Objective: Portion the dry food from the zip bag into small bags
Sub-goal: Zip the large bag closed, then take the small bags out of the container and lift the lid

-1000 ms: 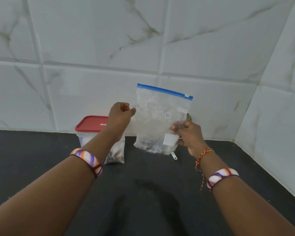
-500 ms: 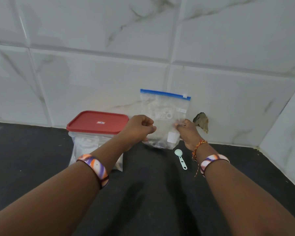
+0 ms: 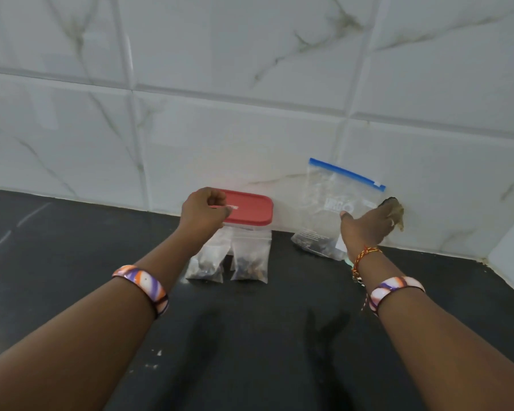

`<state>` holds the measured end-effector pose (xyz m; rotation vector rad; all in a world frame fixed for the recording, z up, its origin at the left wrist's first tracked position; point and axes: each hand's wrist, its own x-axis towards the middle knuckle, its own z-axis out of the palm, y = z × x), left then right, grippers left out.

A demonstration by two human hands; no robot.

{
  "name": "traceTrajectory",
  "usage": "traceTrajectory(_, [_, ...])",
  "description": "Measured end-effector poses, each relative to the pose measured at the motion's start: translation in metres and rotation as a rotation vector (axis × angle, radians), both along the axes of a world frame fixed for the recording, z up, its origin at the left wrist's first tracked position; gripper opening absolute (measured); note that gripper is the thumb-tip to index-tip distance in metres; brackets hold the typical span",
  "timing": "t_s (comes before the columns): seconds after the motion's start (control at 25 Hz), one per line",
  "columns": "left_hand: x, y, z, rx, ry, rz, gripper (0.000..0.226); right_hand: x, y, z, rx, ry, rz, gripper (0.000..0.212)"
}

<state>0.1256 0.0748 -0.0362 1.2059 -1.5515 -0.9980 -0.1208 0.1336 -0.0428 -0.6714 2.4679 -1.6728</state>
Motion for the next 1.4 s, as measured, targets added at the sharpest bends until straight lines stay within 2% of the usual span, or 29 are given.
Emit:
traceTrajectory(0.08, [0.023, -0.011, -0.006, -0.019, -0.031, 0.122, 0.035, 0.023, 0.0, 0.0, 0.037, 0.134, 0.047, 0.081])
traceTrajectory(0.2, [0.056, -0.024, -0.02, 0.031, -0.069, 0.216, 0.049, 0.081, -0.014, -0.001, 0.086, 0.364, 0.336, 0.063])
traceTrajectory(0.32, [0.071, -0.041, -0.04, 0.103, -0.123, 0.123, 0.062, 0.144, -0.037, -0.003, 0.3, 0.594, 0.623, 0.057])
traceTrajectory(0.4, [0.071, -0.055, -0.053, 0.13, -0.159, 0.019, 0.069, 0.179, -0.058, -0.008, 0.464, 0.721, 0.718, 0.061])
traceTrajectory(0.52, [0.067, -0.075, -0.064, 0.092, -0.163, -0.077, 0.062, 0.213, -0.086, -0.018, 0.644, 0.87, 0.704, 0.058])
traceTrajectory(0.72, [0.071, -0.096, -0.08, 0.044, -0.102, -0.14, 0.041, 0.235, -0.111, -0.023, 0.689, 0.918, 0.602, 0.041])
traceTrajectory(0.84, [0.077, -0.099, -0.082, 0.085, 0.014, -0.247, 0.05, 0.242, -0.119, -0.03, 0.741, 1.027, 0.57, 0.032])
traceTrajectory(0.96, [0.078, -0.103, -0.081, 0.083, 0.018, -0.308, 0.053, 0.244, -0.118, -0.028, 0.69, 1.07, 0.591, 0.032])
traceTrajectory(1.04, [0.076, -0.103, -0.08, 0.12, 0.023, -0.303, 0.056, 0.237, -0.121, -0.014, 0.592, 1.01, 0.612, 0.025])
traceTrajectory(1.16, [0.072, -0.099, -0.081, 0.141, -0.012, -0.269, 0.066, 0.222, -0.128, 0.01, 0.374, 0.819, 0.575, 0.03])
traceTrajectory(1.24, [0.072, -0.099, -0.079, 0.11, -0.078, -0.26, 0.063, 0.208, -0.133, 0.03, 0.213, 0.671, 0.511, 0.033])
traceTrajectory(1.32, [0.073, -0.099, -0.073, 0.103, -0.163, -0.254, 0.061, 0.193, -0.126, 0.046, 0.114, 0.629, 0.45, 0.033])
traceTrajectory(1.4, [0.075, -0.097, -0.066, 0.079, -0.317, -0.255, 0.06, 0.176, -0.114, 0.061, -0.032, 0.532, 0.376, 0.032])
